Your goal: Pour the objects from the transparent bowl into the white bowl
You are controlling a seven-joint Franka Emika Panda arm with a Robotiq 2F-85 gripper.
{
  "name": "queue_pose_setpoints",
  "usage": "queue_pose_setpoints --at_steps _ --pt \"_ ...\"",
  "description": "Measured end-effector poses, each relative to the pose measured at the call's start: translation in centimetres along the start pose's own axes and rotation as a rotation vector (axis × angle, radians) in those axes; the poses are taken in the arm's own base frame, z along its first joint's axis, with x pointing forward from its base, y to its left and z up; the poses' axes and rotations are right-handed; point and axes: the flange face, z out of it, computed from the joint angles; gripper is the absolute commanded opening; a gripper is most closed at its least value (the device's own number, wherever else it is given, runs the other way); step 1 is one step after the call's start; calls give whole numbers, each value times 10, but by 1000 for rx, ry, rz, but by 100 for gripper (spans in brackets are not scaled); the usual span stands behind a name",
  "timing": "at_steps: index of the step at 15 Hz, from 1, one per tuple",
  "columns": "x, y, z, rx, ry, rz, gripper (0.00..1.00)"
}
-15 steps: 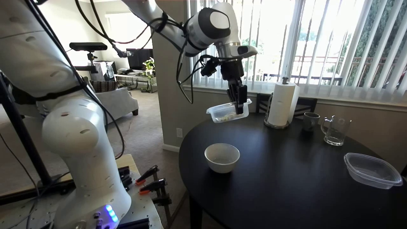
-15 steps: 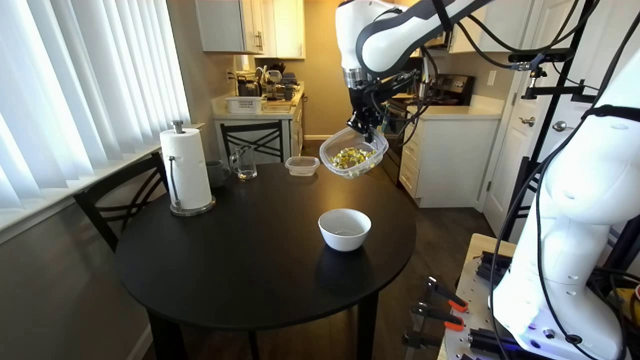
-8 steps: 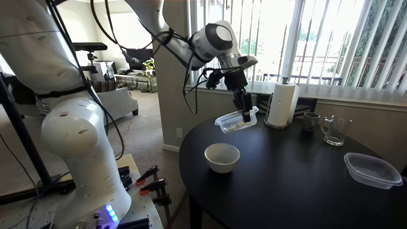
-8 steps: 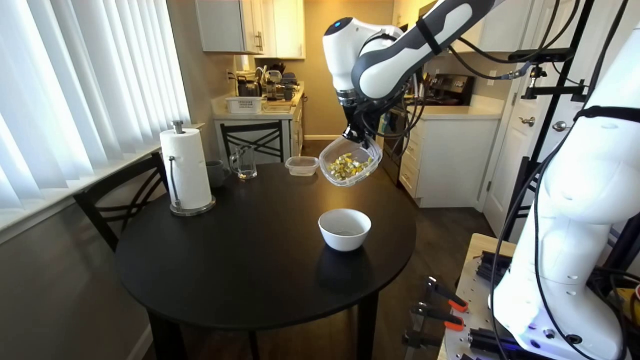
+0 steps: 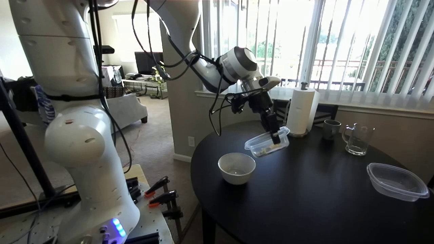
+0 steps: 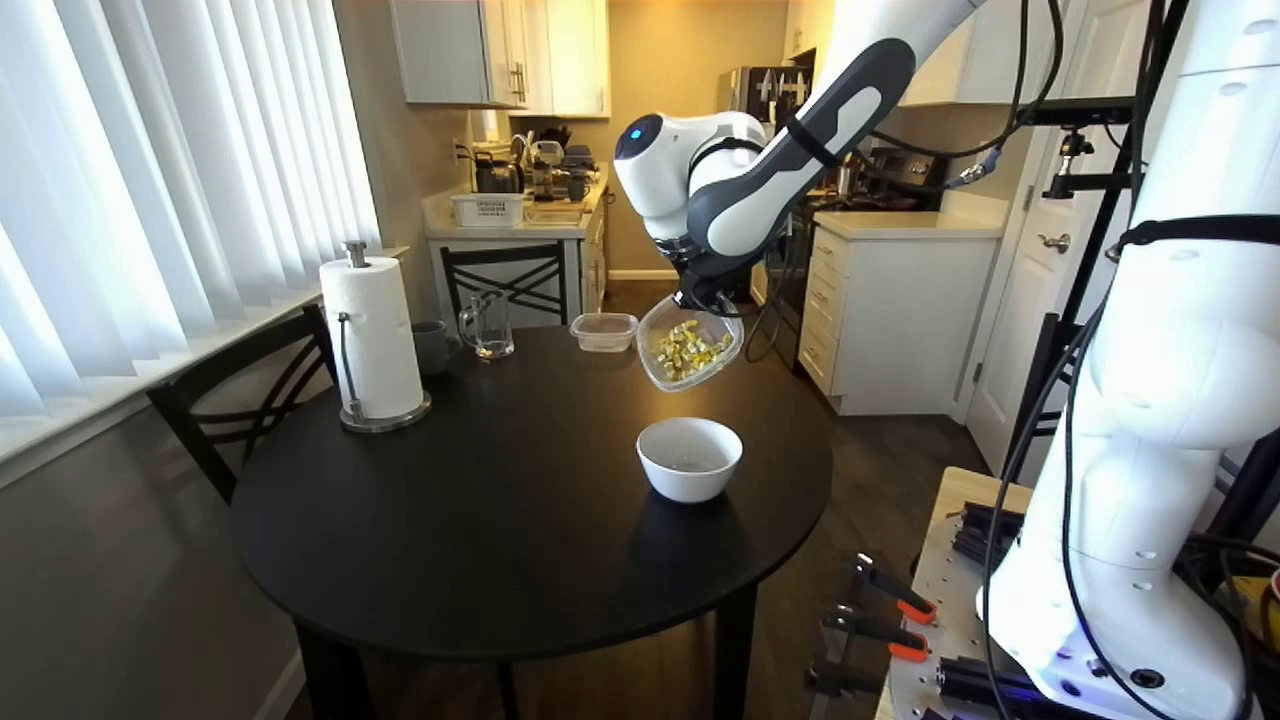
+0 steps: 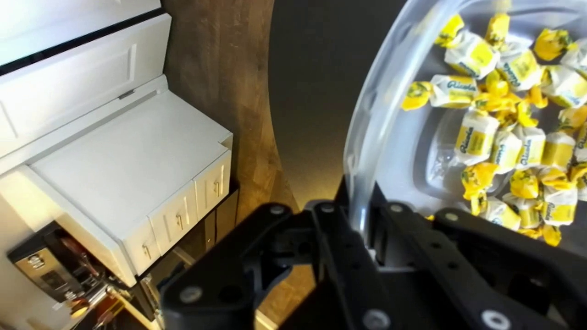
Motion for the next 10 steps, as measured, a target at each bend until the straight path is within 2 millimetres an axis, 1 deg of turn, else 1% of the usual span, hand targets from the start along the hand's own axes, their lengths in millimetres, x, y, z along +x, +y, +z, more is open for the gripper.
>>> queue_pose_setpoints --at_steps 2,5,8,10 --pt "4 0 -6 -51 60 7 3" --pt "3 4 -29 -139 168 -4 3" --pt "-8 12 -53 -225 220 -23 3" --pt "-17 15 -61 -270 234 -36 3"
